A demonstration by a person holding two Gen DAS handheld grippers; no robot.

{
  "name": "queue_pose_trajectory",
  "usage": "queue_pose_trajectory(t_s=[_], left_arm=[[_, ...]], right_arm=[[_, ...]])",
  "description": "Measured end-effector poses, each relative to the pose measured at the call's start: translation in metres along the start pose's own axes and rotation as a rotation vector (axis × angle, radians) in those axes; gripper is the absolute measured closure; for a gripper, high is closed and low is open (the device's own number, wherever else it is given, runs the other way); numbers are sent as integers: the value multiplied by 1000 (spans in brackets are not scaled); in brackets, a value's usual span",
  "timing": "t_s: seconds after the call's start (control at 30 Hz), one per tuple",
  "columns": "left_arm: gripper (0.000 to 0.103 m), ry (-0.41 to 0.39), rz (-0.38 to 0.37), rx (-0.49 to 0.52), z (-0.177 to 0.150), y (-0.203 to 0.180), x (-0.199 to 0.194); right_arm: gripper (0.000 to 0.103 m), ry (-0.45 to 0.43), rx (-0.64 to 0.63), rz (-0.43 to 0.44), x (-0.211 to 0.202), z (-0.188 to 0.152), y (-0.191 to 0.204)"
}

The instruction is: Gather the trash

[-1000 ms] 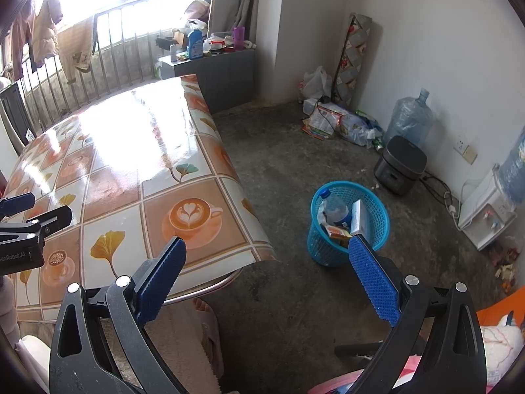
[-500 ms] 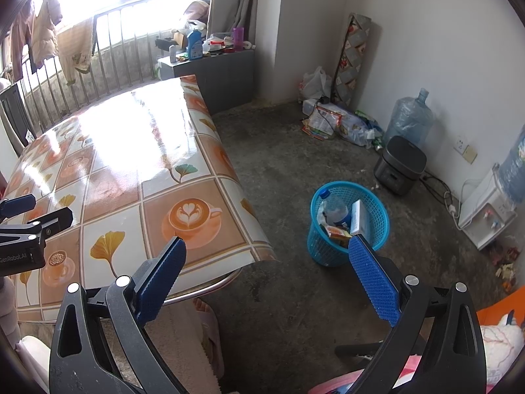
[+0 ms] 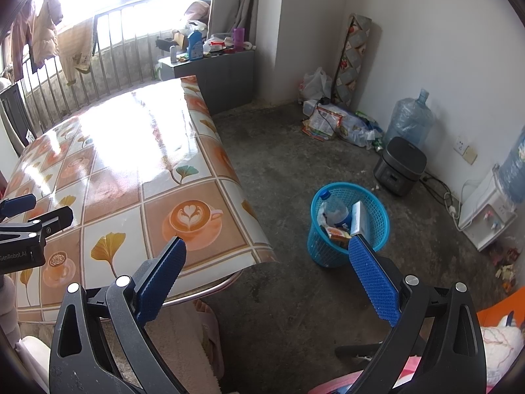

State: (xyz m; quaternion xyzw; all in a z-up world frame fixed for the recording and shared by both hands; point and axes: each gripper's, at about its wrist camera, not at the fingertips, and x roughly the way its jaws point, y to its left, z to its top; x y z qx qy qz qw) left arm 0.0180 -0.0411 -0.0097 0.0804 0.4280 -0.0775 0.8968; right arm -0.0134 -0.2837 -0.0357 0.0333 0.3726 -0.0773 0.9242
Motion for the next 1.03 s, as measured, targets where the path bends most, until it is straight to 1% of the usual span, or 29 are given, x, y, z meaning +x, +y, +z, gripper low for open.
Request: queue_pose_trajectory(t_s=[0.83,1.03], left_arm=[[5,-4,-5,-8,3,1,-1],[5,5,-6,-15,3,1,-1]], right_arm=[[8,-1,1,0,0,1,2],[8,-1,0,-1,0,1,3]])
